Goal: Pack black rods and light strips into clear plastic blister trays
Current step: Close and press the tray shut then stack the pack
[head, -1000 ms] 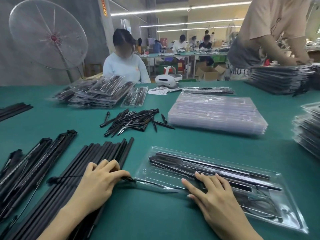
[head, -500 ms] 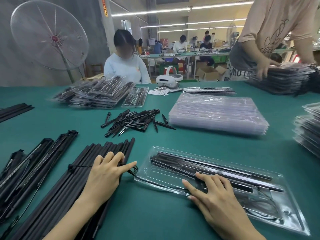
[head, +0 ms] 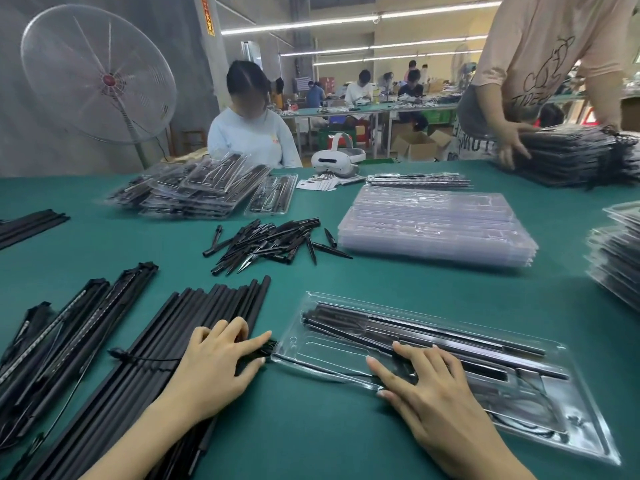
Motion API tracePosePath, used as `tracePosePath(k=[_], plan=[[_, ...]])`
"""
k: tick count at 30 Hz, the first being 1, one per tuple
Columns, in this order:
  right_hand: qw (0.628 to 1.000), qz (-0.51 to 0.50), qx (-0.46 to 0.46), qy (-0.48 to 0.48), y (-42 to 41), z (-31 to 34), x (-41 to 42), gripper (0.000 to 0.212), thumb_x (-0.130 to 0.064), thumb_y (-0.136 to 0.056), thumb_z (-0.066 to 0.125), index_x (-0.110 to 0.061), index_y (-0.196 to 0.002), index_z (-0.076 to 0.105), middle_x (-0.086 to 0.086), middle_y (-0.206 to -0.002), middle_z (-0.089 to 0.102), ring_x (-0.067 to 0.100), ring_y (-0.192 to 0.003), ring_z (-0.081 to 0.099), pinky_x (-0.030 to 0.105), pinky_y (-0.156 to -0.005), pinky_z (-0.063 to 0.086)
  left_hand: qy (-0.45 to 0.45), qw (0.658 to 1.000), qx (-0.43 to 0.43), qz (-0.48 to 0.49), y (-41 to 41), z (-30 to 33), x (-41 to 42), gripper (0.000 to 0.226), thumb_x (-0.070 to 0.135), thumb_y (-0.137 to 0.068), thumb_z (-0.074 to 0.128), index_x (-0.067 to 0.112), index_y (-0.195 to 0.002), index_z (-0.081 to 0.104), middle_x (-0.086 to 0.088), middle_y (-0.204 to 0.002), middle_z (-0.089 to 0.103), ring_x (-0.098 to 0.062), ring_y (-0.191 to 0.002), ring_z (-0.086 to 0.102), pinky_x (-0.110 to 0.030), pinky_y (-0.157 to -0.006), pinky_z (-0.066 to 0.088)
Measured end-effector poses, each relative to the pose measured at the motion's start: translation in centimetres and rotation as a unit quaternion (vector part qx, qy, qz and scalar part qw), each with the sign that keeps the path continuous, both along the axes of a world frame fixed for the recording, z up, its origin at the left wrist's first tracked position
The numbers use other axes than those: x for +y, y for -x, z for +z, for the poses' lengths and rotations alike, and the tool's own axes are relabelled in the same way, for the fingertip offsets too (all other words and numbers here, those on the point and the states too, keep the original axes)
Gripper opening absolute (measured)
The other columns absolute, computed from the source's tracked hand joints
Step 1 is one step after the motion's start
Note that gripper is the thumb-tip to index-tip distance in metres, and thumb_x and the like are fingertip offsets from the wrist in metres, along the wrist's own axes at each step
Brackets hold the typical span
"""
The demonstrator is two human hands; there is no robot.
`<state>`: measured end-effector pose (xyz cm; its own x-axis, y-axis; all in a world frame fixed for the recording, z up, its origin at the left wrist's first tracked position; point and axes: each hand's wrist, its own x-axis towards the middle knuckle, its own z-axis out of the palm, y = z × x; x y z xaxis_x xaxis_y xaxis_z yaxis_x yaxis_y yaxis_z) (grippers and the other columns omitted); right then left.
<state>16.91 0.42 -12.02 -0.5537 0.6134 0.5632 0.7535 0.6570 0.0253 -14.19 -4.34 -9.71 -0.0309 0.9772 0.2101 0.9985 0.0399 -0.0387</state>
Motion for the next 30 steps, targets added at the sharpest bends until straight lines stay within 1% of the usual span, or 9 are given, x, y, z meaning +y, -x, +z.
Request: tracePosePath(k=[2,4,7,10,12,16,18,21,30], plan=[[1.0,-0.002,-0.003,0.007,0.0,0.0,-0.1,0.062,-0.044,-0.102,0.012,-0.029,-0.115,0.07,0.008,-0.105,0.068,0.022,-0.087,0.067,0.04,-0.088,0.034,-0.001,1.0,-0.011,-0.007,0.0,-0.2,0.1,0.072,0.067,-0.078,0.003,0.049,-0.136,0.043,0.021,-0.113,0.039,0.0,-0.112,0.039,-0.028,-0.102,0.016],[1.0,-0.002,-0.001,0.011,-0.1,0.1,-0.2,0.062,-0.045,-0.102,0.011,-0.03,-0.116,0.07,0.008,-0.106,0.068,0.022,-0.088,0.067,0.04,-0.088,0.034,-0.023,0.999,-0.017,-0.026,-0.5,0.2,0.3,0.069,0.065,-0.08,0.007,0.047,-0.129,0.053,0.02,-0.118,0.045,0.0,-0.119,0.042,-0.031,-0.107,0.014],[1.0,-0.003,0.001,0.013,-0.1,0.1,-0.2,0.062,-0.046,-0.102,0.012,-0.03,-0.116,0.07,0.007,-0.106,0.068,0.023,-0.088,0.066,0.039,-0.089,0.035,-0.097,0.991,-0.045,-0.086,-0.7,0.6,0.4,0.046,0.052,-0.086,0.03,0.038,-0.097,0.072,0.02,-0.095,0.059,-0.002,-0.097,0.058,-0.031,-0.1,0.024],[1.0,-0.003,-0.002,0.022,-0.1,0.0,-0.2,0.061,-0.046,-0.102,0.012,-0.031,-0.117,0.069,0.006,-0.107,0.068,0.021,-0.089,0.066,0.039,-0.089,0.035,-0.122,0.985,-0.083,-0.094,-0.2,0.5,0.4,0.042,0.061,-0.086,0.033,0.04,-0.08,0.069,0.024,-0.082,0.056,0.006,-0.084,0.051,-0.027,-0.09,0.025],[1.0,-0.004,-0.003,0.026,-0.2,0.0,-0.2,0.06,-0.047,-0.102,0.012,-0.032,-0.117,0.069,0.006,-0.108,0.067,0.021,-0.089,0.066,0.039,-0.089,0.035,-0.116,0.986,-0.09,-0.085,0.1,0.5,0.5,0.045,0.066,-0.085,0.03,0.041,-0.079,0.067,0.025,-0.082,0.054,0.008,-0.083,0.047,-0.027,-0.085,0.025],[1.0,0.001,0.002,0.029,-0.2,0.0,-0.1,0.06,-0.046,-0.102,0.014,-0.031,-0.117,0.069,0.006,-0.107,0.067,0.022,-0.088,0.066,0.04,-0.088,0.035,-0.098,0.991,-0.068,-0.069,-0.2,0.6,1.3,0.024,0.052,-0.09,0.047,0.04,-0.083,0.066,0.025,-0.085,0.053,0.005,-0.079,0.049,-0.027,-0.077,0.029],[1.0,0.001,0.001,0.03,-0.2,0.0,-0.1,0.059,-0.046,-0.102,0.013,-0.032,-0.117,0.069,0.006,-0.106,0.067,0.021,-0.088,0.066,0.039,-0.088,0.034,-0.064,0.992,-0.102,-0.046,-0.3,0.7,1.7,0.01,0.046,-0.091,0.058,0.04,-0.085,0.065,0.025,-0.088,0.052,0.006,-0.085,0.049,-0.026,-0.08,0.029],[0.999,0.0,-0.002,0.034,-0.2,0.1,-0.1,0.06,-0.046,-0.102,0.013,-0.033,-0.116,0.069,0.005,-0.106,0.067,0.021,-0.088,0.066,0.038,-0.089,0.034,-0.025,0.989,-0.14,-0.037,-0.1,0.9,2.2,0.008,0.045,-0.09,0.059,0.041,-0.085,0.063,0.023,-0.093,0.05,0.011,-0.087,0.047,-0.026,-0.085,0.027],[0.999,0.011,0.003,0.048,-0.5,0.1,-0.1,0.059,-0.049,-0.1,0.013,-0.036,-0.118,0.068,-0.002,-0.105,0.067,0.015,-0.088,0.065,0.035,-0.091,0.034,-0.014,0.999,-0.014,-0.039,0.1,2.6,2.3,0.01,0.048,-0.09,0.055,0.044,-0.089,0.064,0.022,-0.098,0.041,0.002,-0.094,0.043,-0.027,-0.088,0.021]])
